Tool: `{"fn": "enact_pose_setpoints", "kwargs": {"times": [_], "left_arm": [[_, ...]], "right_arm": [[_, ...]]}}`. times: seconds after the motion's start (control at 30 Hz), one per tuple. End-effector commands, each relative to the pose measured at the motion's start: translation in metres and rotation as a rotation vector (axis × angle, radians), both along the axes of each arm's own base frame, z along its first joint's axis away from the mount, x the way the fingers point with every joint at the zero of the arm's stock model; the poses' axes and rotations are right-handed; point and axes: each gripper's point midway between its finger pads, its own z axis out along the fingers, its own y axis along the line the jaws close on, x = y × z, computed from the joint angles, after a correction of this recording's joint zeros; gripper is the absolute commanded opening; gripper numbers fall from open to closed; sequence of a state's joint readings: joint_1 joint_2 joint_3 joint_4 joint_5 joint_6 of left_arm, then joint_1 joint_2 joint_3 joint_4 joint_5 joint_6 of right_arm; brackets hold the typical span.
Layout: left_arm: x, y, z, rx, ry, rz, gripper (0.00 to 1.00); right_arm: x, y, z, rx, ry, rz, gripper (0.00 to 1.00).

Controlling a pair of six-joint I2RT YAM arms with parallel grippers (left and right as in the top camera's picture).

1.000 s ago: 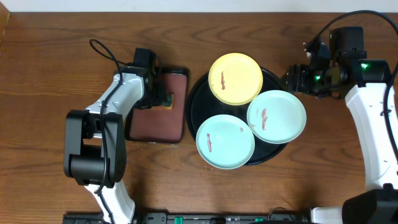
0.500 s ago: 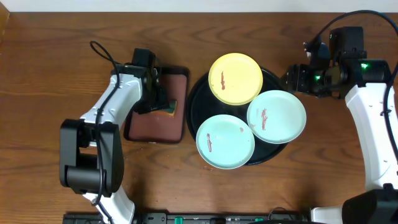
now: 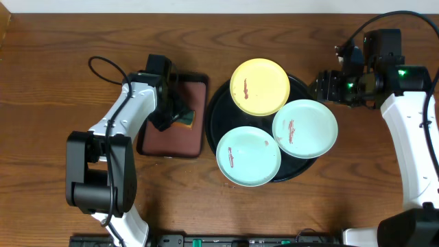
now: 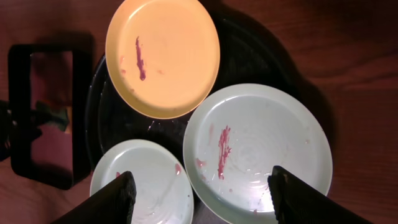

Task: Clean dirty plates on tray and stack at the side
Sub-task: 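Grasp the sponge with the left gripper and lift it from the water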

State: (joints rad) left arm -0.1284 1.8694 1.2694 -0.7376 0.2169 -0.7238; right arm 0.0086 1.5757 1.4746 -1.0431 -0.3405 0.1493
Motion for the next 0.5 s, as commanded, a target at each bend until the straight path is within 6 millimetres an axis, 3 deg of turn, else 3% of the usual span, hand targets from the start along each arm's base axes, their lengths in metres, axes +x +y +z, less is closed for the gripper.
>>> {"fn": "enact_pose_setpoints", "kwargs": {"times": [0.0, 0.33, 0.47], "left_arm": [[0.005, -0.004, 0.002, -0.046, 0.004, 0.172, 0.62], [-0.007, 0.006, -0.026, 0.007, 0.084, 0.296, 0.61], [0.001, 0.008, -0.038, 0.031, 0.055, 0.224, 0.38]], "right_arm": [[0.003, 0.002, 0.002, 0.007, -0.005, 0.004, 0.67], [0.003, 0.002, 0.002, 0.007, -0.004, 0.005, 0.65], [0.003, 0.002, 0.002, 0.007, -0.004, 0.005, 0.64]]}}
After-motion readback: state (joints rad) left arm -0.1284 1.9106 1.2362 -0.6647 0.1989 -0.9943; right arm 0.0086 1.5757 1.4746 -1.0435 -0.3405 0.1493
